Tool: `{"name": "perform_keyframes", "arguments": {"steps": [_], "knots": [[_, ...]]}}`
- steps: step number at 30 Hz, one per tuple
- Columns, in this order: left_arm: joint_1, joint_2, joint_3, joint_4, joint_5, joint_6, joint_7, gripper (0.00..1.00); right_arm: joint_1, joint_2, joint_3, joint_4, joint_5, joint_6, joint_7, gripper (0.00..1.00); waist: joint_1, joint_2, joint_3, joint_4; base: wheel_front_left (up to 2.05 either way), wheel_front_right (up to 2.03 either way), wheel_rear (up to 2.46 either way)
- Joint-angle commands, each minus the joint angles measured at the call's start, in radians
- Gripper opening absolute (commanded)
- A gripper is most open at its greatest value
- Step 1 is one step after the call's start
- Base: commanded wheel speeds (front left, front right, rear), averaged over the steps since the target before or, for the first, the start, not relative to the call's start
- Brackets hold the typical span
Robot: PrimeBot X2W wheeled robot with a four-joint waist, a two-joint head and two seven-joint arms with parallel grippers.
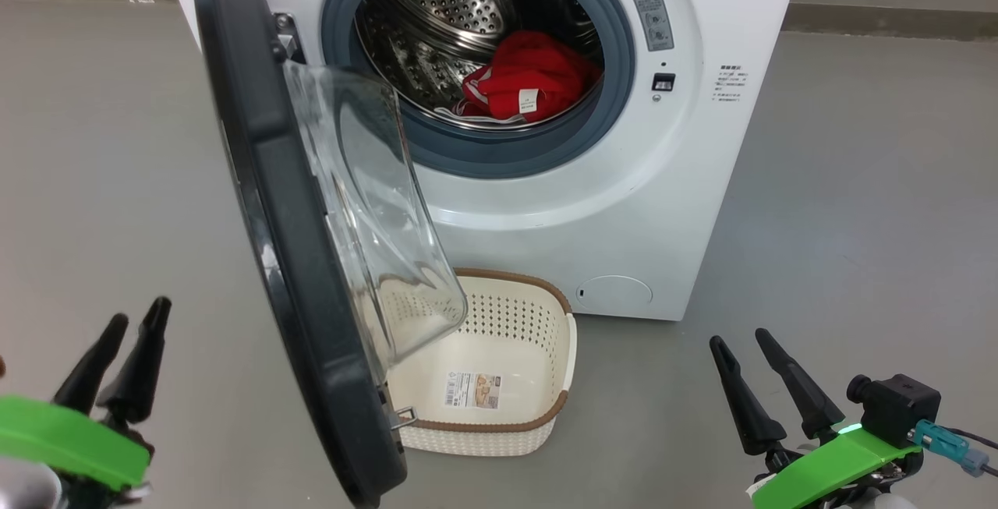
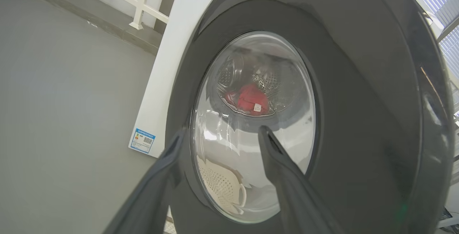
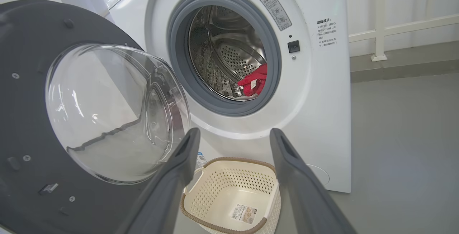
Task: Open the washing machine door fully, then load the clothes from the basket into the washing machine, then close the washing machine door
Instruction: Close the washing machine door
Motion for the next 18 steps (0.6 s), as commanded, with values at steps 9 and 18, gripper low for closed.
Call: {"name": "perform_keyframes", "arguments": {"steps": [9, 18], "knots": [[0.057, 0.042, -0.044, 0.034, 0.080, -0.010, -0.345, 1.00, -0.002, -0.011, 0.011, -0.033, -0.003, 0.002, -0.005, 1.00, 0.0000, 0.0000, 0.002, 0.012, 0.00, 0.00, 0.00], [0.102, 0.038, -0.110, 0.117, 0.224, -0.006, -0.555, 1.00, 0.009, -0.009, 0.000, -0.036, -0.009, 0.002, -0.005, 1.00, 0.0000, 0.0000, 0.009, 0.028, 0.00, 0.00, 0.00]]}}
